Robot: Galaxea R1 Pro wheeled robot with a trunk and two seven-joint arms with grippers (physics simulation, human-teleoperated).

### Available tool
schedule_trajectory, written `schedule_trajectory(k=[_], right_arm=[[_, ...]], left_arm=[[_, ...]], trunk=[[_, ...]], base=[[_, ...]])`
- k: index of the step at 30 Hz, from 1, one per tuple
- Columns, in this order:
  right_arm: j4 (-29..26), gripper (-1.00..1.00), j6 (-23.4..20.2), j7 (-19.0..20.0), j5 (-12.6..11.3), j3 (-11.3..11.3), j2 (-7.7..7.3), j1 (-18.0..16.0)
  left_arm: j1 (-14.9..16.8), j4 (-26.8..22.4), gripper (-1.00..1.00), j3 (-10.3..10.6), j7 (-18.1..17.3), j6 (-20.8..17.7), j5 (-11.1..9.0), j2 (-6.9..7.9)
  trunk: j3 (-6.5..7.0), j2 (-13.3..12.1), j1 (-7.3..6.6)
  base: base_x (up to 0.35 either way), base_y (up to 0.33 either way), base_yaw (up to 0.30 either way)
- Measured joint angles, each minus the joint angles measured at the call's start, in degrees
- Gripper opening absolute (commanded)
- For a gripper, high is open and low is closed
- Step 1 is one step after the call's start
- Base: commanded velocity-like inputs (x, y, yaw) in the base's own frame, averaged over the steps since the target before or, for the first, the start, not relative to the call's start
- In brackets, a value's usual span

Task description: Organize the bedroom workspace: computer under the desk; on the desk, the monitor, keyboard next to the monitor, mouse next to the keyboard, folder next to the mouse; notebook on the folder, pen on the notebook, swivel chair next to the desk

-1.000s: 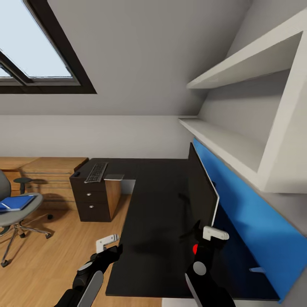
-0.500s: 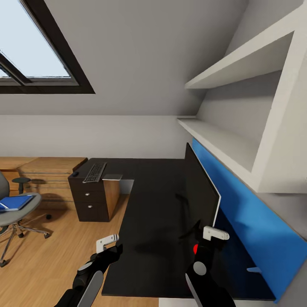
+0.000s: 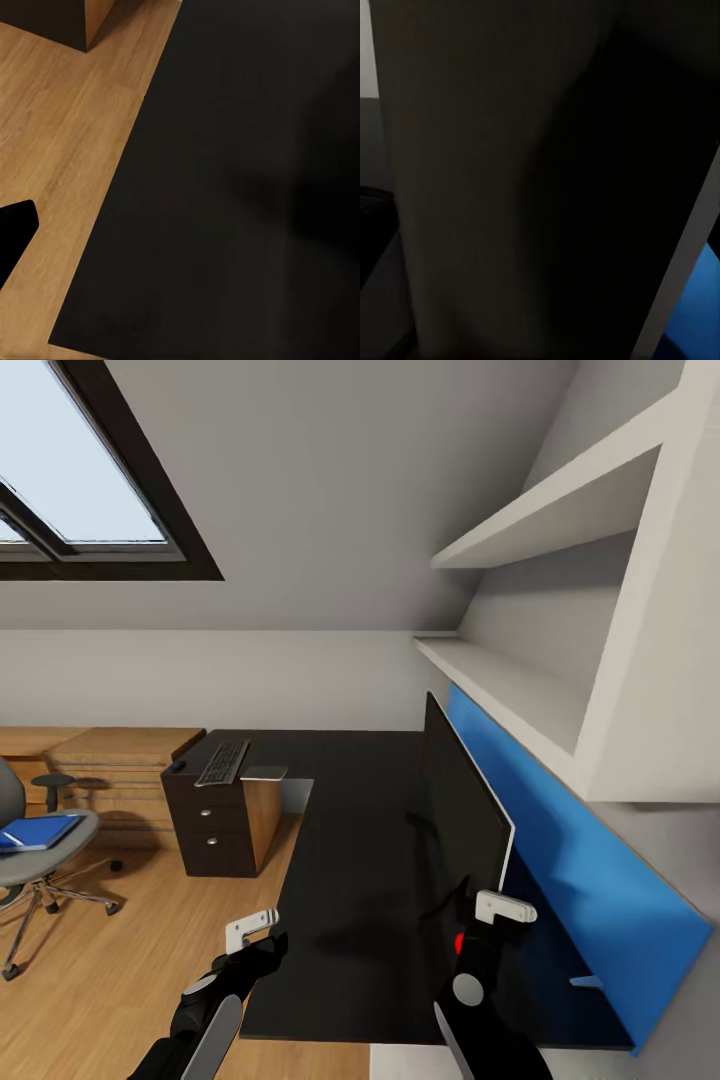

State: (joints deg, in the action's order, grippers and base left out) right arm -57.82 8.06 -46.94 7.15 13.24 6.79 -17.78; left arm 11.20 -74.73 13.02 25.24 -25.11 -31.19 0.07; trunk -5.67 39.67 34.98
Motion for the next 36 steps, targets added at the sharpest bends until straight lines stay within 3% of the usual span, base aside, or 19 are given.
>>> schedule_trajectory(k=[14, 36], right_arm=[[0.0, 1.0, 0.07, 0.0, 0.0, 0.59, -0.05, 0.0], [0.02, 1.0, 0.05, 1.6, -0.05, 0.68, -0.02, 0.0]], left_arm=[[0.0, 0.01, 1.0, 0.0, 0.03, -0.02, -0.02, 0.0], [0.0, -0.05, 1.0, -0.01, 0.01, -0.09, 0.0, 0.0]], trunk=[[0.0, 0.0, 0.01], [0.0, 0.0, 0.03]], base=[[-0.02, 0.0, 0.0], [-0.313, 0.0, 0.0]])
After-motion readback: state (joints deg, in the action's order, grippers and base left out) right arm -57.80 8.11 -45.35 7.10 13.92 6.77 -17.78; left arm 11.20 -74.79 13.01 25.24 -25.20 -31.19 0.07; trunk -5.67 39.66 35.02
